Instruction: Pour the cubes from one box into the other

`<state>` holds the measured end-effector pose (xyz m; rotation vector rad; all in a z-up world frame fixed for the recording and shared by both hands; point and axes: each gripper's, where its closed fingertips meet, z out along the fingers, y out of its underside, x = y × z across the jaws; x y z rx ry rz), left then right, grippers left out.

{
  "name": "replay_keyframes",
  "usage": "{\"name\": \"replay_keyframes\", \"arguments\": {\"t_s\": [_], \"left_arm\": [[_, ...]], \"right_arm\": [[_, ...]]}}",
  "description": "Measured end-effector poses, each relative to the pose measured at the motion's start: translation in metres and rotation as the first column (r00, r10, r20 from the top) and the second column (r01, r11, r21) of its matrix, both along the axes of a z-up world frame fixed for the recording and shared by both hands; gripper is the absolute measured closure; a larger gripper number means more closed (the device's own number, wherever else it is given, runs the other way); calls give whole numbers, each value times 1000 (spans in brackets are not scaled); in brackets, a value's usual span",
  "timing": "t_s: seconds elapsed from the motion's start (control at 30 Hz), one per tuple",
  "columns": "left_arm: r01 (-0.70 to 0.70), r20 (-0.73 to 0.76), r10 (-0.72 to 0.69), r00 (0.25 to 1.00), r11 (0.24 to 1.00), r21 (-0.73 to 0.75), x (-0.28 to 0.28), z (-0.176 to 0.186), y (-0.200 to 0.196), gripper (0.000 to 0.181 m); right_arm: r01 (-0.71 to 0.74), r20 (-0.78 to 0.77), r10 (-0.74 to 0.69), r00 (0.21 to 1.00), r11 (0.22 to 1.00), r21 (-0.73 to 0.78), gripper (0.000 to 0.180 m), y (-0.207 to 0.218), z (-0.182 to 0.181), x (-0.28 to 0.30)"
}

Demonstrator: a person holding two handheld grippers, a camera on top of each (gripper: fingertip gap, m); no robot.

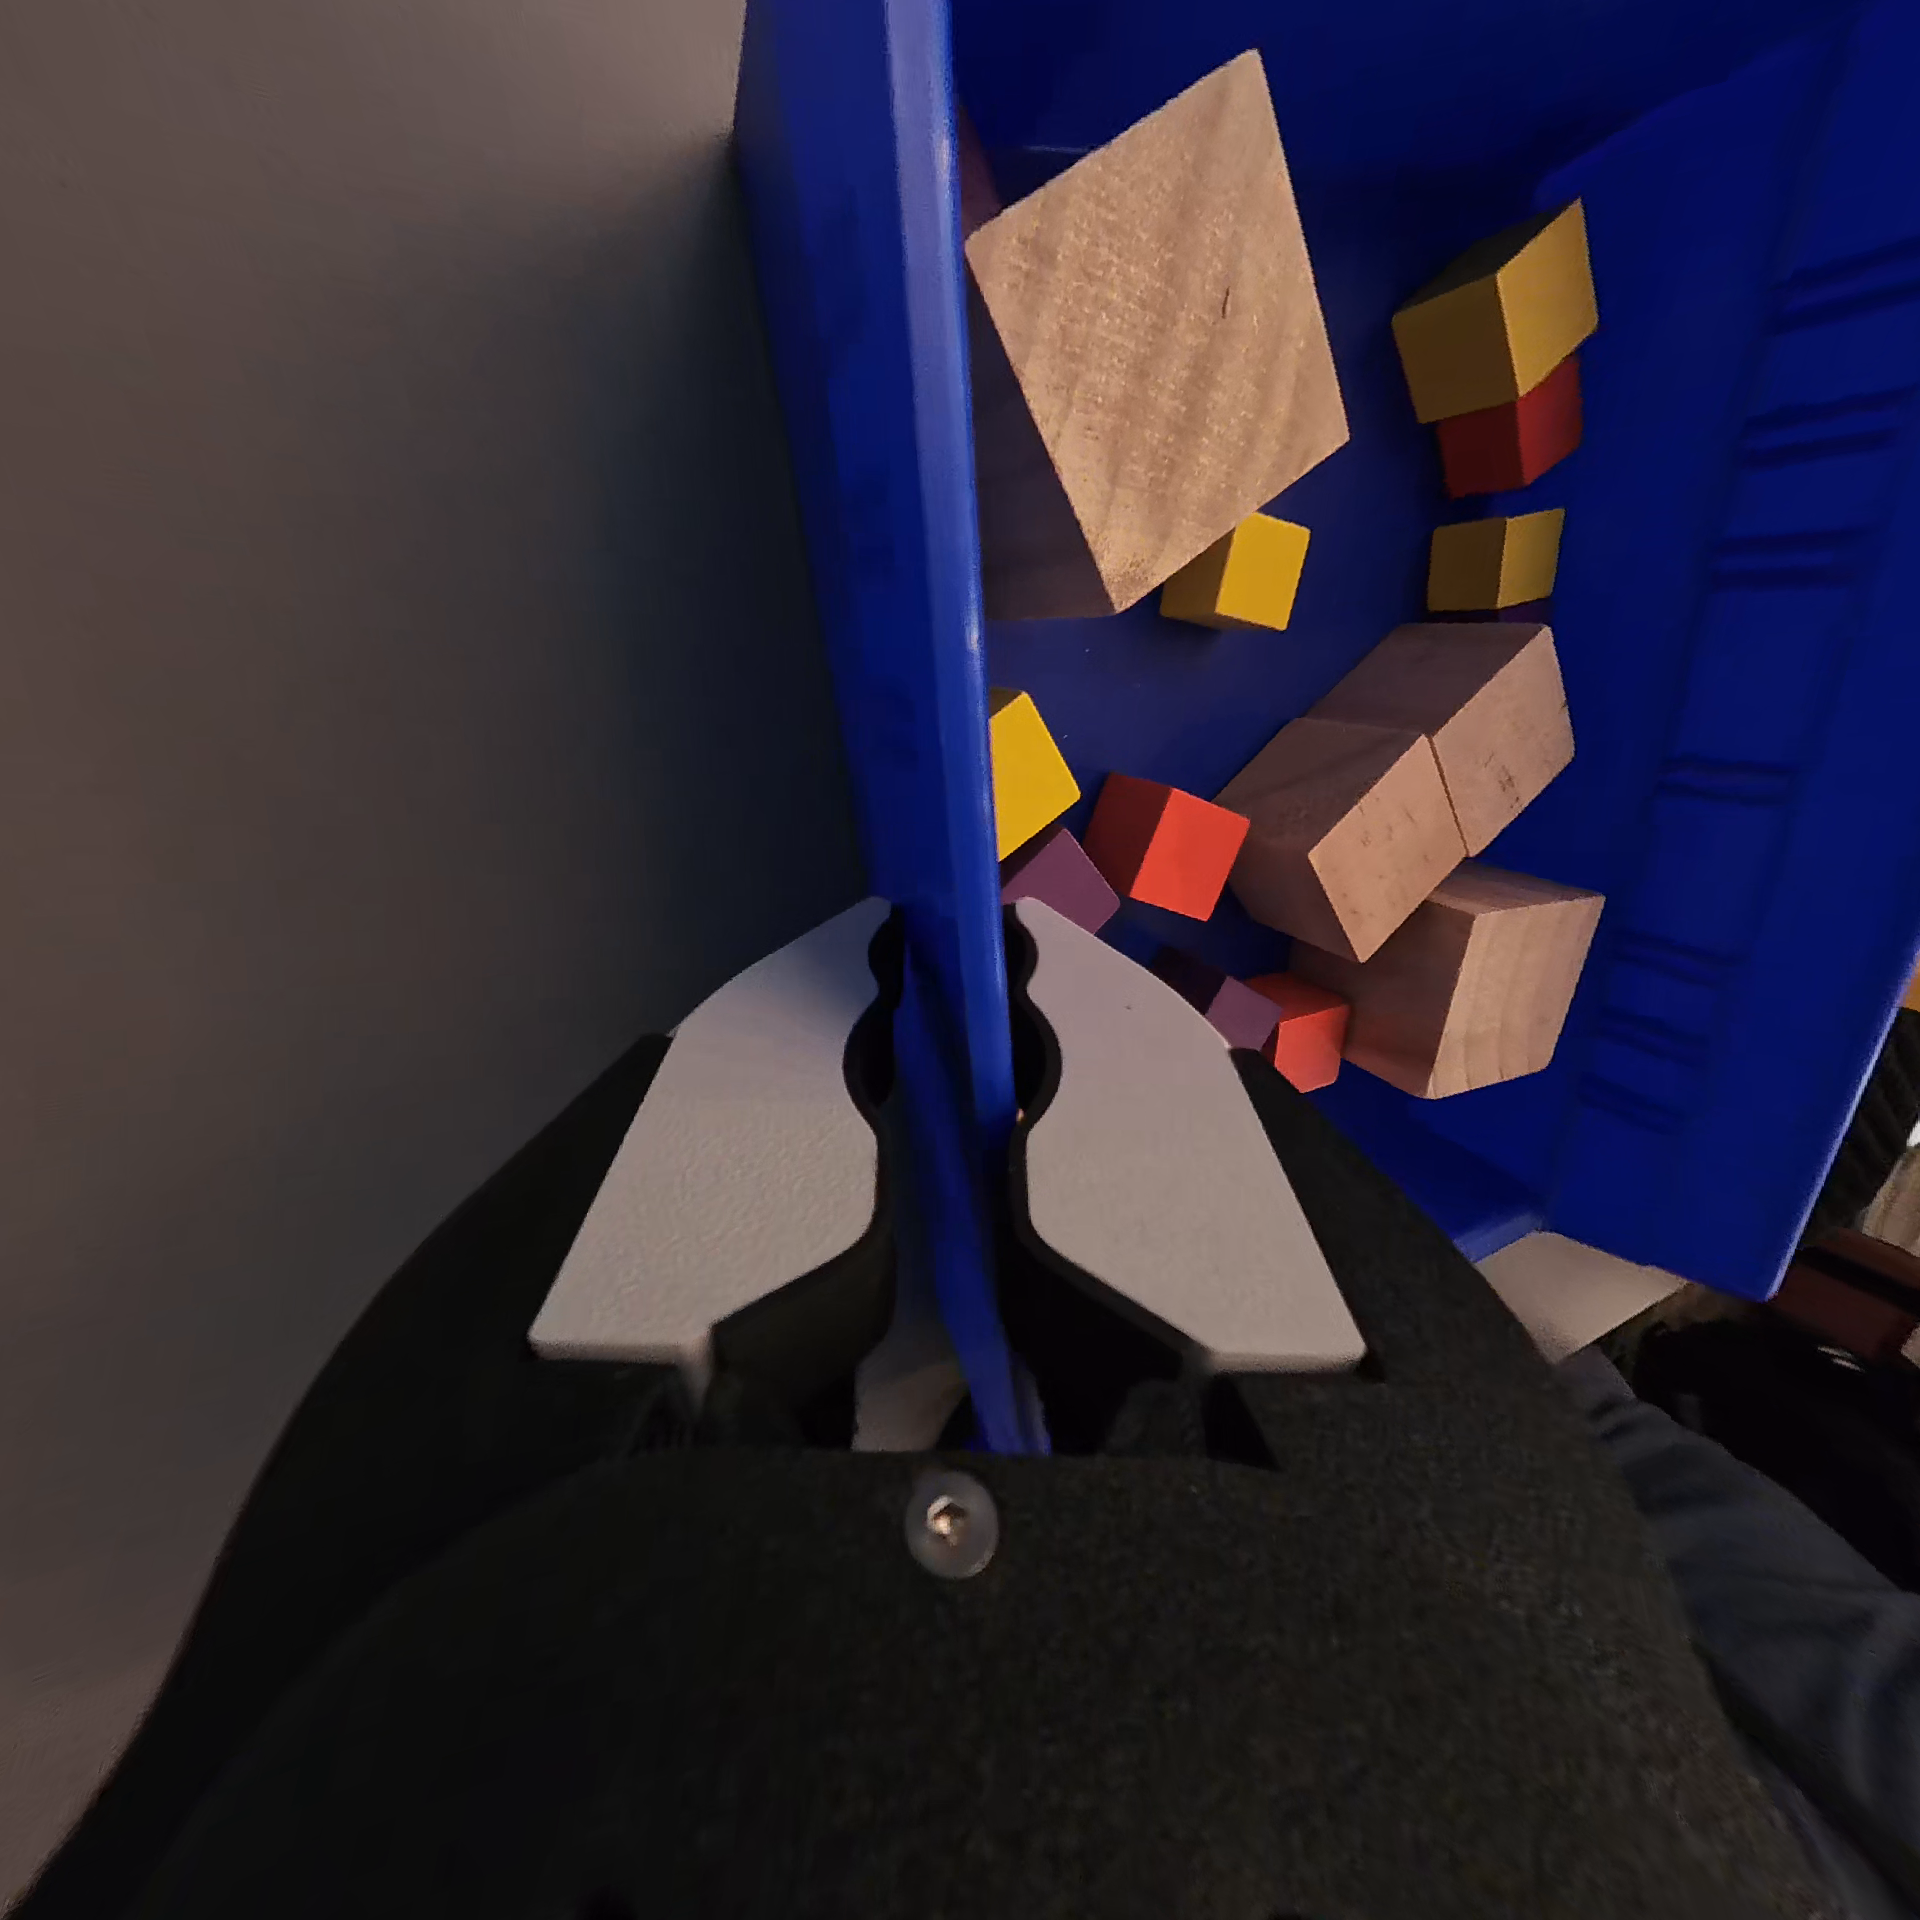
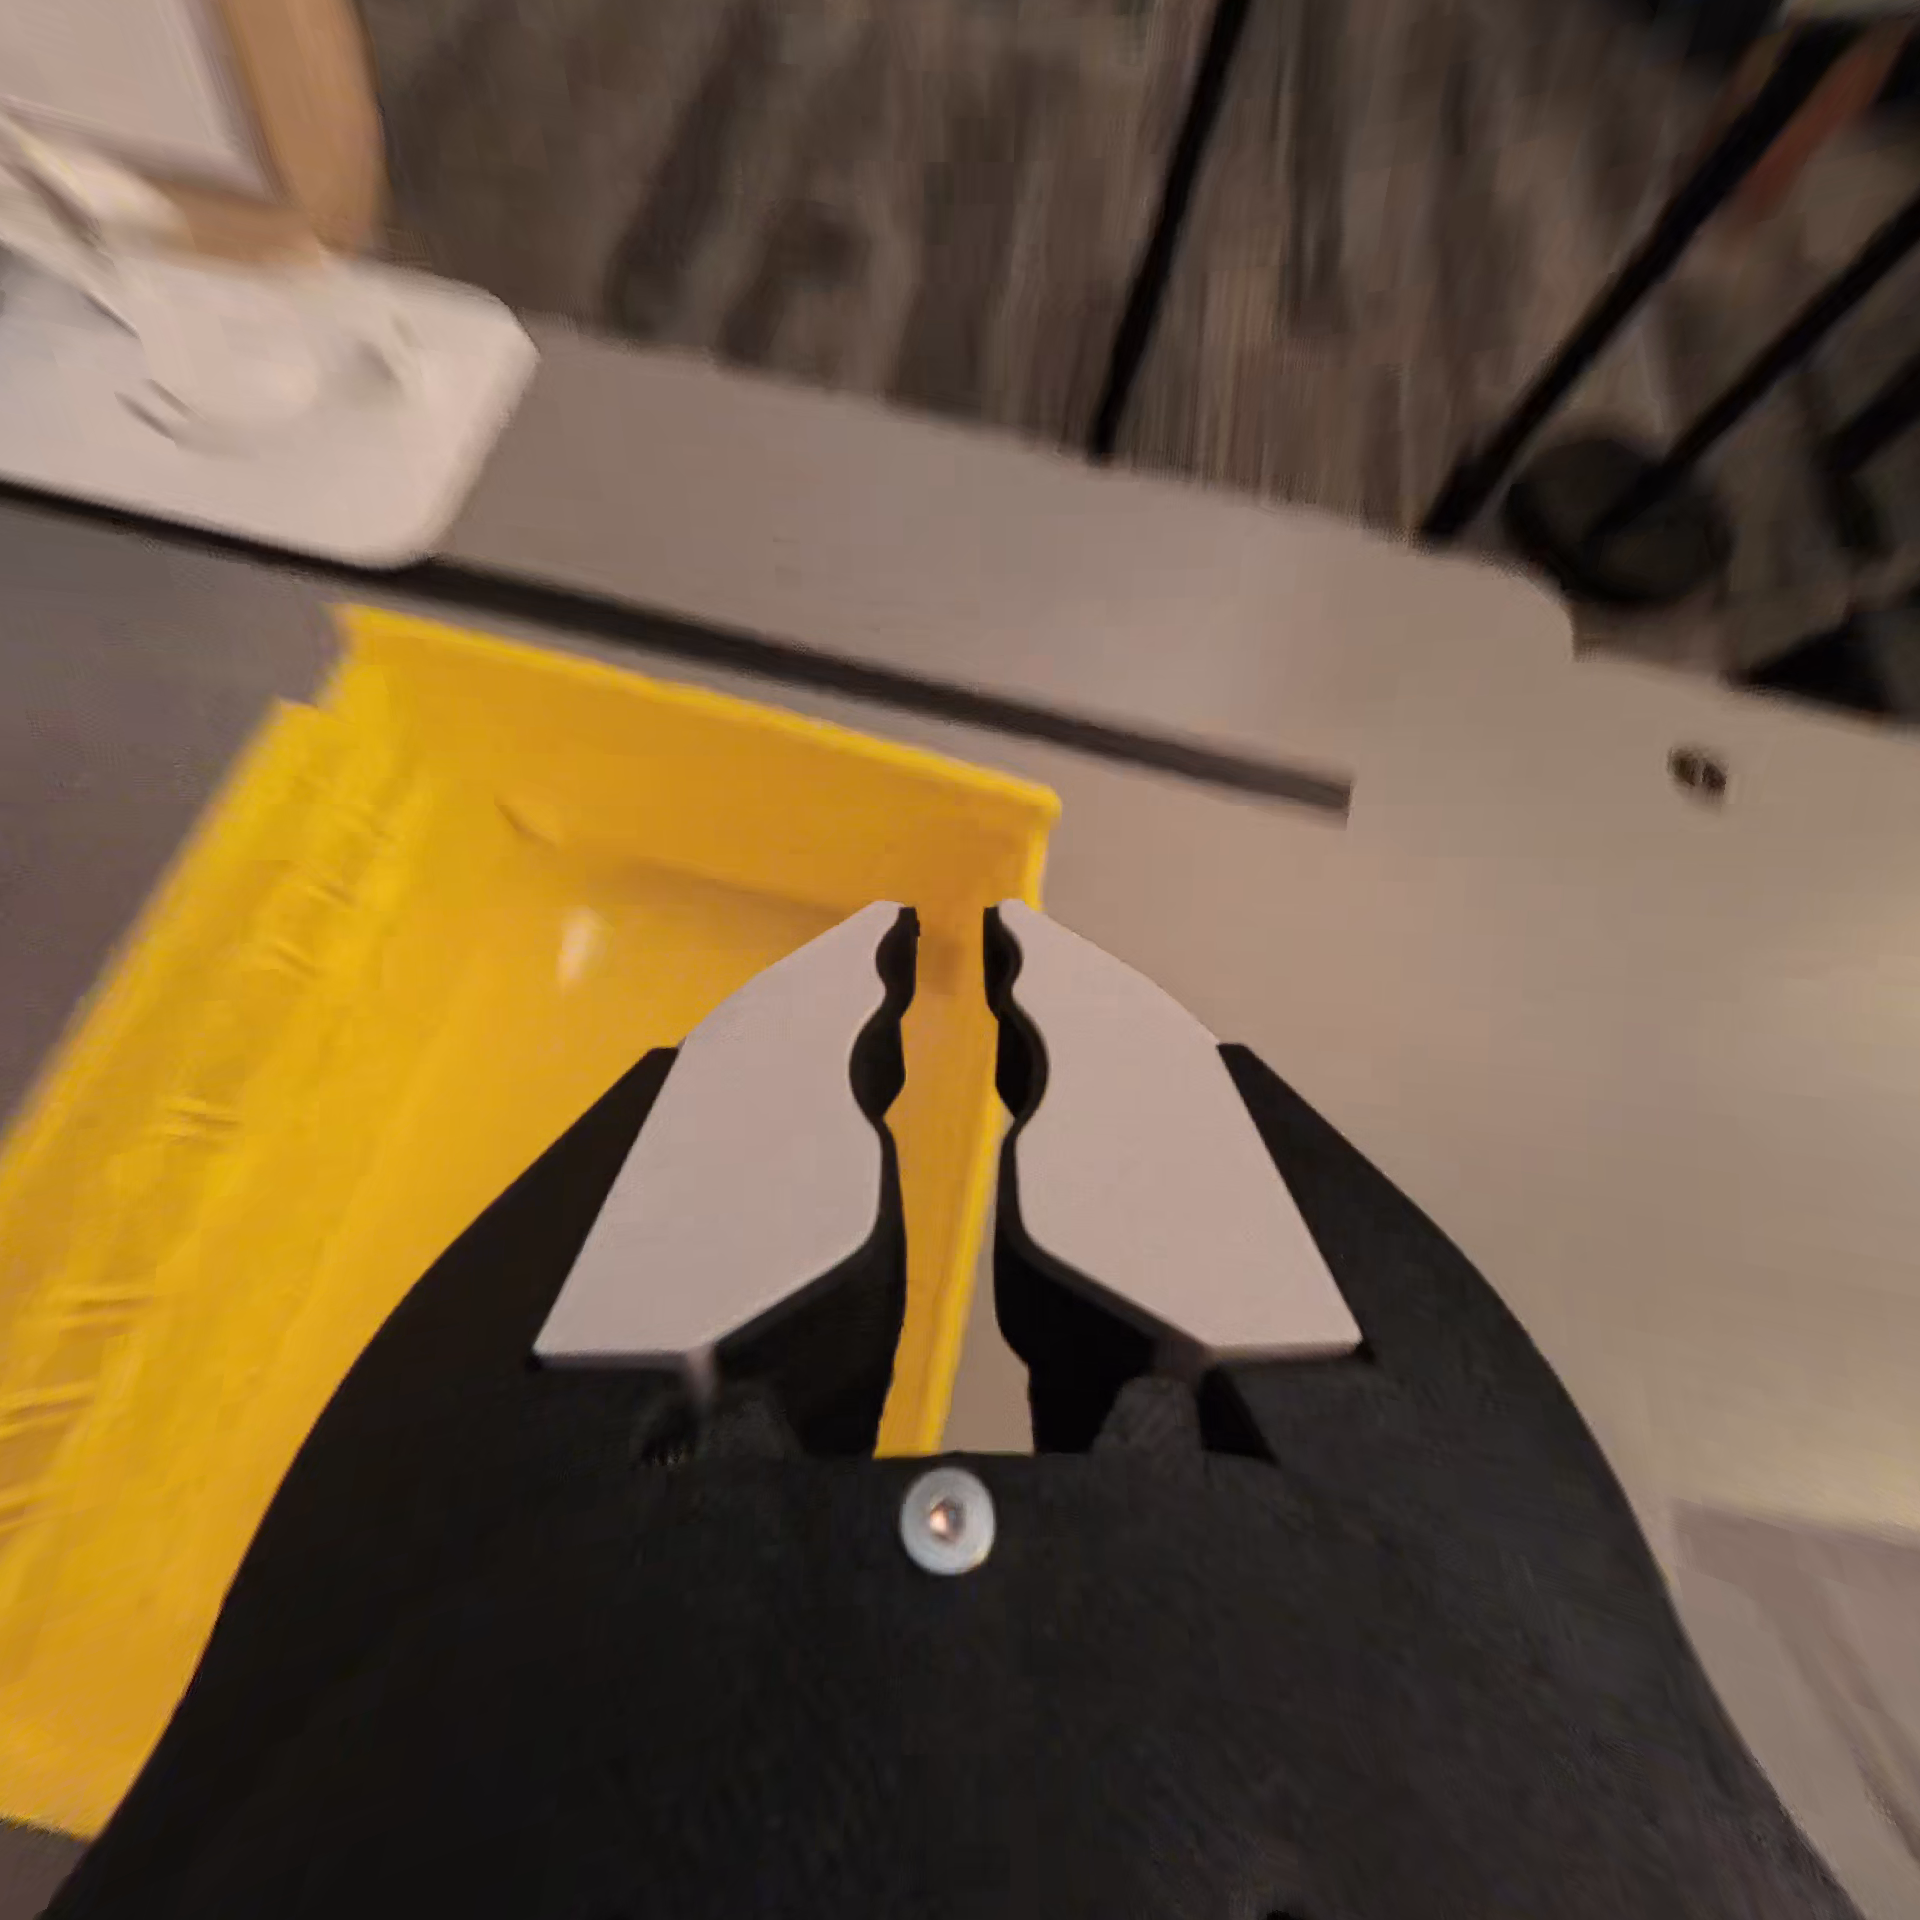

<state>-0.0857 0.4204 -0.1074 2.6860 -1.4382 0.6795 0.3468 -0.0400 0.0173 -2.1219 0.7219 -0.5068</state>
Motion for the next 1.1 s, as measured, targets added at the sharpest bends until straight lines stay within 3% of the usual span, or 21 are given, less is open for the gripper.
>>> {"name": "replay_keyframes", "arguments": {"t_s": [0.07, 0.13, 0.27, 0.33, 0.43, 0.57, 0.63, 0.67, 0.73, 0.9, 1.03, 1.1], "left_arm": [[-17, -11, 18, 1000, 1000, 25, -2, 0, 4, 166], [-19, -27, 20, 999, 999, 49, -4, -1, 7, 168], [16, -64, -10, 998, 996, 90, -12, -2, 15, 172], [-41, -38, 44, 998, 997, 65, -14, -1, 19, 171], [-76, 0, 76, 997, 996, 39, -21, -1, 22, 169], [-100, -9, 101, 995, 994, 43, -36, 0, 27, 168], [-110, 3, 110, 994, 993, 30, -39, 0, 28, 167], [-116, 14, 116, 993, 993, 16, -40, 0, 28, 165], [-123, 39, 123, 992, 992, -13, -39, 1, 27, 162], [-119, 59, 121, 991, 992, -33, -38, 2, 26, 159], [-113, 57, 114, 992, 993, -27, -38, 2, 26, 159], [-109, 53, 110, 993, 994, -23, -38, 2, 26, 159]], "right_arm": [[-123, 94, 109, 990, 980, 156, 165, 26, 38, -38], [-279, 145, 244, 959, 908, 314, 157, 58, 66, -87], [-555, 247, 519, 818, 600, 576, 141, 129, 98, -190], [-582, 174, 626, 760, 537, 611, 140, 167, 88, -230], [-618, 102, 701, 706, 539, 573, 136, 221, 62, -274], [-637, -10, 719, 694, 622, 456, 140, 271, 18, -307], [-654, -95, 728, 679, 659, 373, 160, 286, -5, -319], [-664, -132, 731, 670, 669, 334, 160, 292, -16, -325], [-659, -174, 713, 679, 697, 283, 155, 302, -31, -329], [-595, -291, 677, 676, 734, 327, 129, 326, -40, -336], [-553, -433, 596, 676, 799, 238, 113, 345, -58, -328], [-531, -506, 538, 674, 829, 175, 113, 352, -70, -328]]}}
